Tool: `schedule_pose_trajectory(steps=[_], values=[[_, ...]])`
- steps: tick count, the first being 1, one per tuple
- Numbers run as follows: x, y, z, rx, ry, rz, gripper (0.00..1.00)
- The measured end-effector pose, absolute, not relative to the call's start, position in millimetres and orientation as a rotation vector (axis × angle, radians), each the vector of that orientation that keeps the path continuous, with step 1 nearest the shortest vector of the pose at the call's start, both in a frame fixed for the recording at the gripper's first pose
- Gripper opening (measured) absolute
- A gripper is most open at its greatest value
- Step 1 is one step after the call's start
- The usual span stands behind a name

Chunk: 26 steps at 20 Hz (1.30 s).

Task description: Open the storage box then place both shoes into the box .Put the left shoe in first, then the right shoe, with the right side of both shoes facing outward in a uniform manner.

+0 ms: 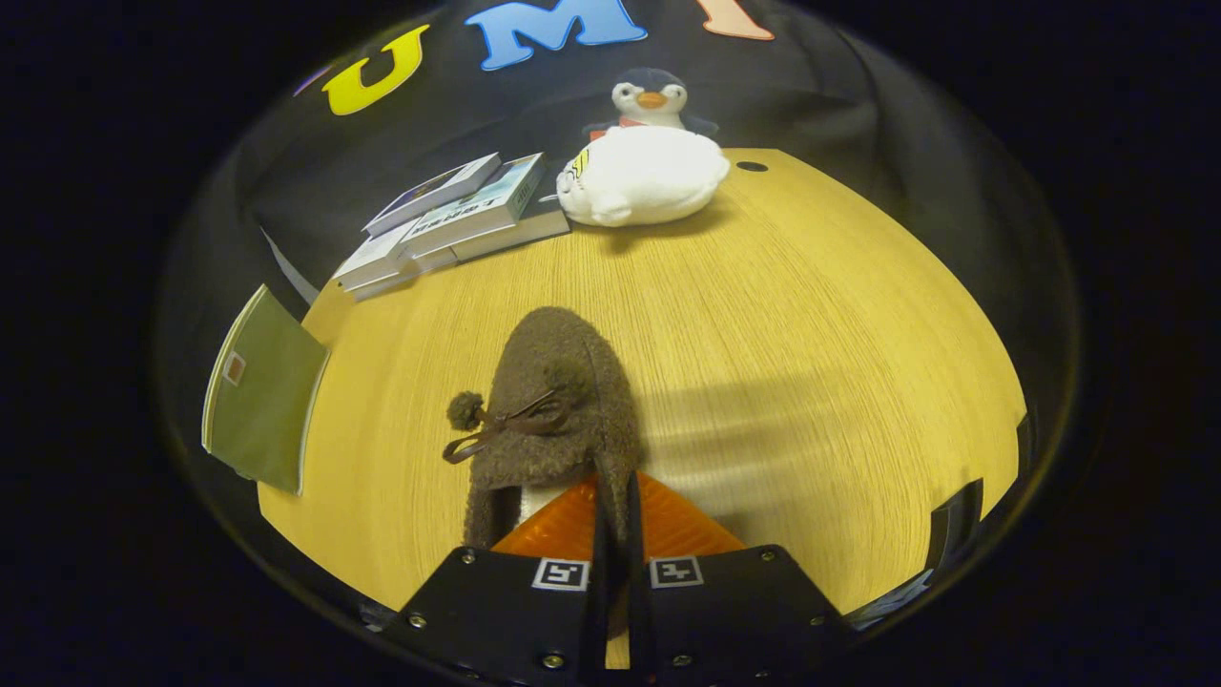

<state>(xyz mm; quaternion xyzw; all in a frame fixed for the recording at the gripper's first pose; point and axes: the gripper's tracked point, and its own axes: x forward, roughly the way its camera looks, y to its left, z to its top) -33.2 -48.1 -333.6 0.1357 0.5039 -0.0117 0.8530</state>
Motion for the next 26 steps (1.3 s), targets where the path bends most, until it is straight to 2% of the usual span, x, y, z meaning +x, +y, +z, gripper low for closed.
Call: schedule_pose_trajectory(steps=[13, 26], values=[[13, 49, -229, 0.494, 0.964, 0.064, 0.09], [61, 221, -150, 0.582, 0.906, 0.268, 0.09]])
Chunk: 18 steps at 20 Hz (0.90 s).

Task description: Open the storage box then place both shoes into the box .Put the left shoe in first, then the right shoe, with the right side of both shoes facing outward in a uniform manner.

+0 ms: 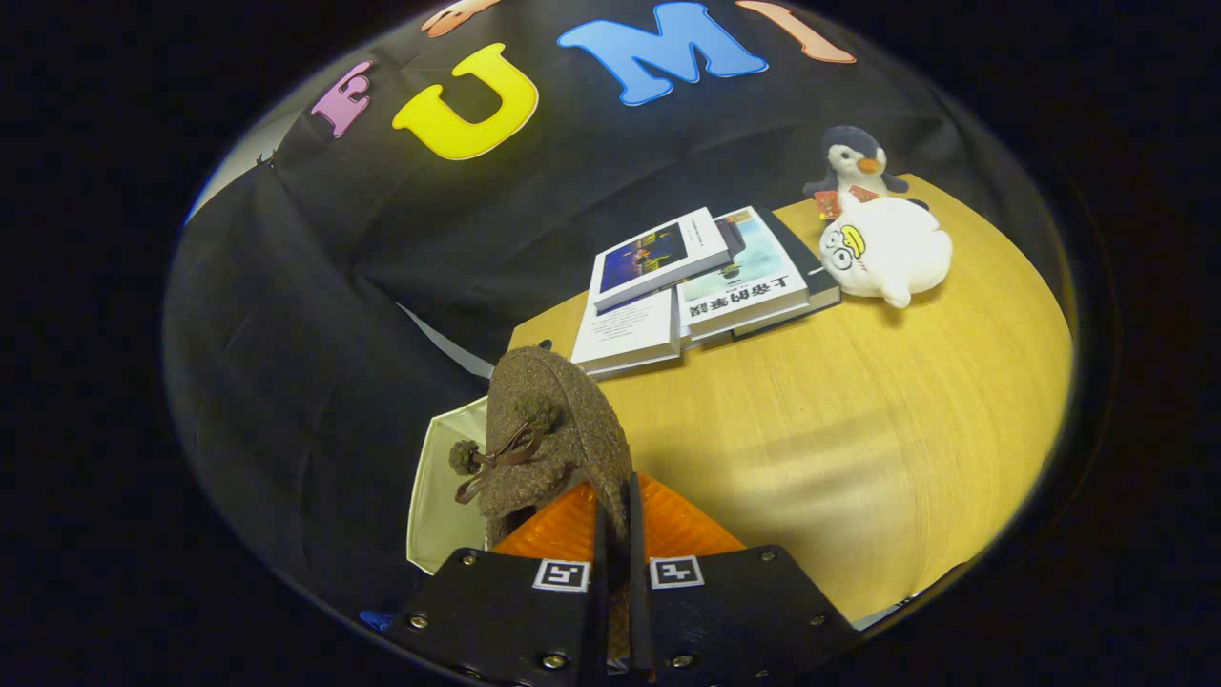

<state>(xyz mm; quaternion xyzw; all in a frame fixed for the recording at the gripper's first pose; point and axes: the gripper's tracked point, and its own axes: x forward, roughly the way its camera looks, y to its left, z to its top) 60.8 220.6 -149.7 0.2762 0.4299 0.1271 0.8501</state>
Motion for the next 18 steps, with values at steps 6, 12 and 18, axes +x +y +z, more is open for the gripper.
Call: schedule_pose_trajectory(steps=[6, 12, 18], values=[[74, 298, -137, 0.658, 0.913, 0.325, 0.09], [76, 359, -142, 0.737, 0.94, 0.324, 0.09], [65, 391, -161, 0.777, 0.998, 0.322, 0.09]])
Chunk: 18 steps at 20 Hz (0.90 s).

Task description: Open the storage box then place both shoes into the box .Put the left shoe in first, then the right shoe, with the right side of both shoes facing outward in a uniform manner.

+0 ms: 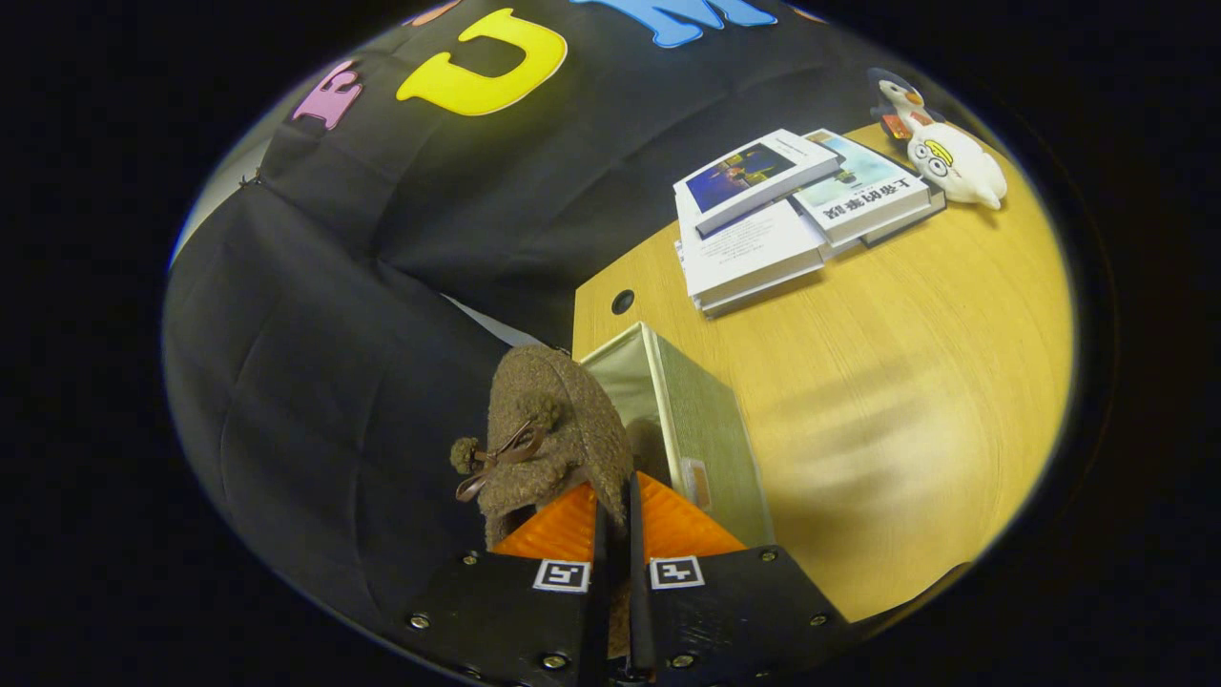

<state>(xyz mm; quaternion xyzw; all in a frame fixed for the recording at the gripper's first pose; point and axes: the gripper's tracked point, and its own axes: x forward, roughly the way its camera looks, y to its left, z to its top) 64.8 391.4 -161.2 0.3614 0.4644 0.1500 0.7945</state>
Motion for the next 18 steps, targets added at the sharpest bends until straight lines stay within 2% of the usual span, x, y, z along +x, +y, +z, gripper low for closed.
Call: schedule_pose_trajectory(steps=[1, 2, 5, 12, 18], values=[[60, 388, -159, 0.775, 0.991, 0.322, 0.28], [60, 383, -155, 0.765, 0.963, 0.324, 0.39], [64, 366, -140, 0.697, 0.884, 0.339, 0.98], [68, 277, -82, 0.476, 0.641, 0.343, 0.97], [60, 170, -38, 0.345, 0.497, 0.251, 0.98]])
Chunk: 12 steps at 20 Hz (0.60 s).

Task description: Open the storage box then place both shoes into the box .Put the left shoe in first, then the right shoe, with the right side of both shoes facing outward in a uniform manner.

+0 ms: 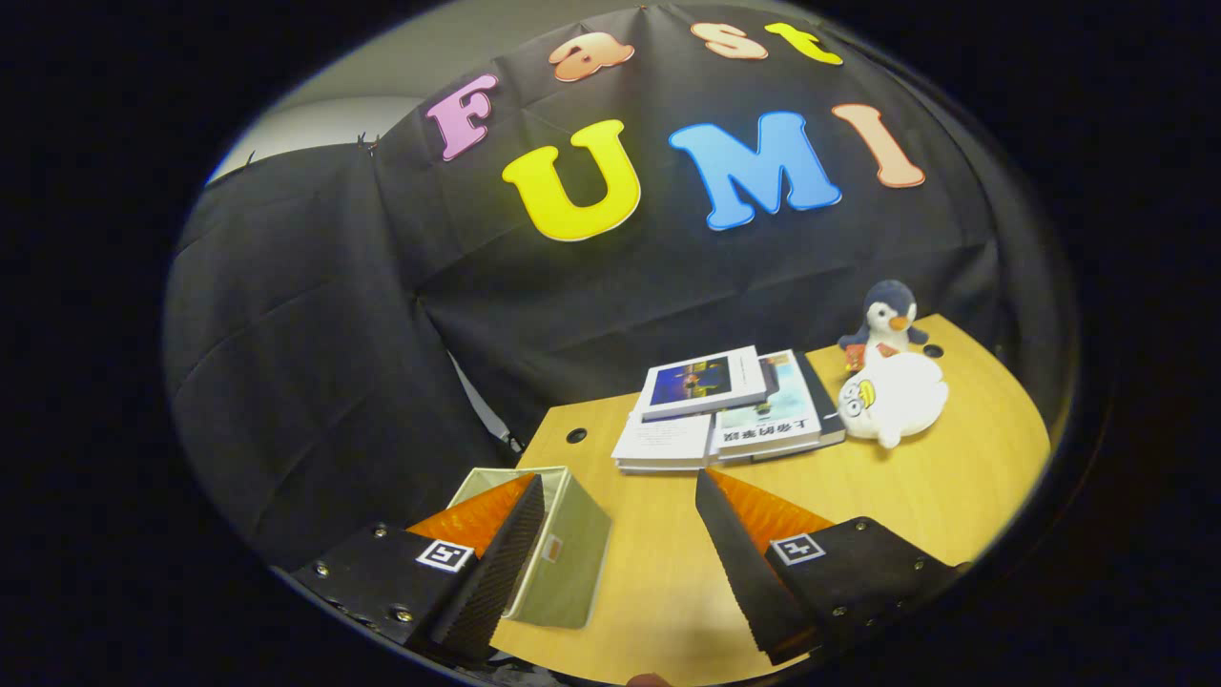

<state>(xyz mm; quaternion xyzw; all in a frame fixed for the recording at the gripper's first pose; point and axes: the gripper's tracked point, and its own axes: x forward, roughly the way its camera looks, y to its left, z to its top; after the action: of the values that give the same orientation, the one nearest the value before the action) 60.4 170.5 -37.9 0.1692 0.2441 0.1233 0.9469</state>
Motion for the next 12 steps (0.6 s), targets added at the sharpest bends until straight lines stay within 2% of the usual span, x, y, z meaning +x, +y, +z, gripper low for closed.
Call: schedule_pose_trajectory(steps=[12], values=[[19, 2, 6, 0.143, 0.235, 0.069, 0.97]])
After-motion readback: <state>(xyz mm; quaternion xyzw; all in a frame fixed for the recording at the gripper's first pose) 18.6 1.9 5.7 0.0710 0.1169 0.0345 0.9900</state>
